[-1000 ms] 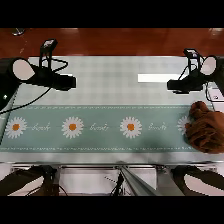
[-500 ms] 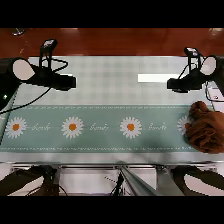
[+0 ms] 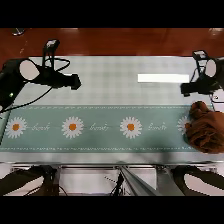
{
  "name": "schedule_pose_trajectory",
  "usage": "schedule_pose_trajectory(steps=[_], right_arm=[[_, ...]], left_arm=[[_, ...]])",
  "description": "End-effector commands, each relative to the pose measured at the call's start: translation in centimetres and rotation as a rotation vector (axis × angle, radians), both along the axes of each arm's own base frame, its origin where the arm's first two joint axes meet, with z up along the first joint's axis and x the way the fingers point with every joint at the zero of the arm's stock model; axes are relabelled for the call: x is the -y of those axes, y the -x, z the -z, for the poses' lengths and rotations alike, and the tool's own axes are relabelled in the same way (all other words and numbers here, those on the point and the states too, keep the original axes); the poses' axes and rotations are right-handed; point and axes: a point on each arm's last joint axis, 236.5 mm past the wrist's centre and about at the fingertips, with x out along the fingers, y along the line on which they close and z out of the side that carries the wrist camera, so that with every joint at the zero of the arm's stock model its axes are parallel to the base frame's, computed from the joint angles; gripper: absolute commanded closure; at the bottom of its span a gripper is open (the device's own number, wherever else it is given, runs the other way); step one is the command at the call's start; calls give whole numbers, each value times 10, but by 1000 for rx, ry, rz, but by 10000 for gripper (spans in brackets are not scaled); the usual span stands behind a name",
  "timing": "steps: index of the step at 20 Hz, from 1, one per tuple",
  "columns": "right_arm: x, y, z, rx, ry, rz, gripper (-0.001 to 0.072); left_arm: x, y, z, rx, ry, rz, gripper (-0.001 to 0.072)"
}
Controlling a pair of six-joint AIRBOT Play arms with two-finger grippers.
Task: Fold the shirts.
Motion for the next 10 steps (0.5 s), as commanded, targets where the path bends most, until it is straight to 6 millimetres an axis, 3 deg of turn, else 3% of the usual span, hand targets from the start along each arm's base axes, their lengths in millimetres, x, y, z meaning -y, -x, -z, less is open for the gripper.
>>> schedule_pose_trajectory(steps=[1,3,5,7,10], right_arm=[[55,57,-11,-105,63,189,73],[84,78,-22,-12,62,302,74],[114,110,-19,36,63,419,74],[130,143,4,48,19,534,74],[131,162,50,94,-130,681,74]], left_arm=[[-9,20,19,-97,-76,63,5],[-13,40,20,-156,-105,118,6],[-12,53,17,-157,-86,120,5],[-8,65,21,-140,-44,100,5],[-17,78,49,-142,-34,45,5]])
